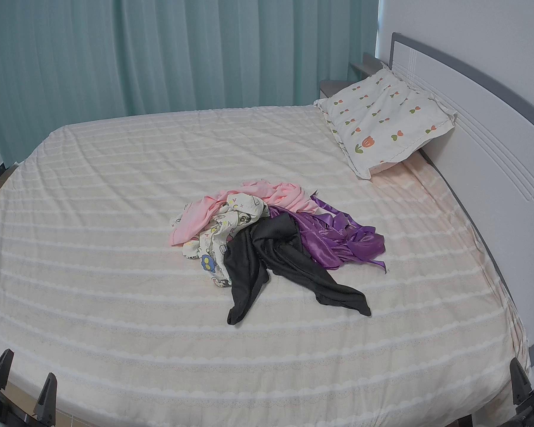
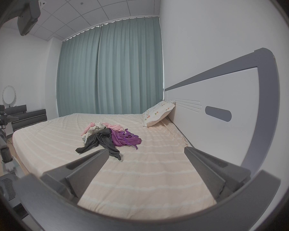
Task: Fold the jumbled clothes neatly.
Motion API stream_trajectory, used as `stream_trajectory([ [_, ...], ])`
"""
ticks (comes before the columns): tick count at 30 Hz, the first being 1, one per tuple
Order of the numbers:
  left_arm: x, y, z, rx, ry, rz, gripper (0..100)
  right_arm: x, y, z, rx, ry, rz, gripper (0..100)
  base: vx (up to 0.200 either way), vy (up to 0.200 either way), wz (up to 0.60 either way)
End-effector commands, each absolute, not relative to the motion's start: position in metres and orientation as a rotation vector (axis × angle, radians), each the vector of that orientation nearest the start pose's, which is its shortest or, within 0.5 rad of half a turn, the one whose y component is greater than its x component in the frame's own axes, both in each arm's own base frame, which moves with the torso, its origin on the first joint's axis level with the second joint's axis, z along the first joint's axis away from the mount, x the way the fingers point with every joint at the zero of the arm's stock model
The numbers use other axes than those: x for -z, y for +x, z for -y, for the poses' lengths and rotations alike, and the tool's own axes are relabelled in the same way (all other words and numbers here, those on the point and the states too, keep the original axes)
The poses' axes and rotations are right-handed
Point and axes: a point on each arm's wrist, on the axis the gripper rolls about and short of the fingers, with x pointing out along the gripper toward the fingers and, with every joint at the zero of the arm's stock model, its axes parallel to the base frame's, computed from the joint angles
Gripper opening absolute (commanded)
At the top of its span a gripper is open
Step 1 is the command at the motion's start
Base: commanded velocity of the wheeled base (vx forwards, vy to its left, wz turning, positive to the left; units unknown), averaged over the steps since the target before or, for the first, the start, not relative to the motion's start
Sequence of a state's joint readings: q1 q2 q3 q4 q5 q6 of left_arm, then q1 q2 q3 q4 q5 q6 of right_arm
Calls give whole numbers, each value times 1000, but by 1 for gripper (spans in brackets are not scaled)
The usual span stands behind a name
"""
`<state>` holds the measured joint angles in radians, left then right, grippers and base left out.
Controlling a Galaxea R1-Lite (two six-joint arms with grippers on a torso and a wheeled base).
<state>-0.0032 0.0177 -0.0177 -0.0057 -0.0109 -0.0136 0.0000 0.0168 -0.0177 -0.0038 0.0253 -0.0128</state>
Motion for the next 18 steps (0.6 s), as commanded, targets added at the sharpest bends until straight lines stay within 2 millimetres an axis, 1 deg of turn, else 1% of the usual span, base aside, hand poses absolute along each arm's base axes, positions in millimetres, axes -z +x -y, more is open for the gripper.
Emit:
stream_trajectory([
  [1, -77, -23, 0, 15, -14, 8, 100, -76, -23, -1, -25, -15, 5, 100, 0, 0, 0],
  [13, -77, -23, 0, 14, -15, 8, 100, -76, -21, 0, -35, -21, -13, 100, 0, 0, 0],
  [14, -77, -23, 0, 14, -15, 8, 100, -94, -24, -1, -55, -15, 45, 100, 0, 0, 0],
  [15, -77, -23, 0, 15, -15, 8, 100, -131, -29, -1, -54, 7, 107, 100, 0, 0, 0],
  [16, -77, -23, 0, 15, -15, 8, 100, -158, -29, -1, -62, 37, 122, 100, 0, 0, 0],
  [17, -77, -23, 0, 15, -15, 8, 100, -168, -25, -1, -69, 55, 96, 100, 0, 0, 0],
  [18, -77, -23, 0, 15, -15, 8, 100, -174, -17, -1, -86, 57, 51, 100, 0, 0, 0],
])
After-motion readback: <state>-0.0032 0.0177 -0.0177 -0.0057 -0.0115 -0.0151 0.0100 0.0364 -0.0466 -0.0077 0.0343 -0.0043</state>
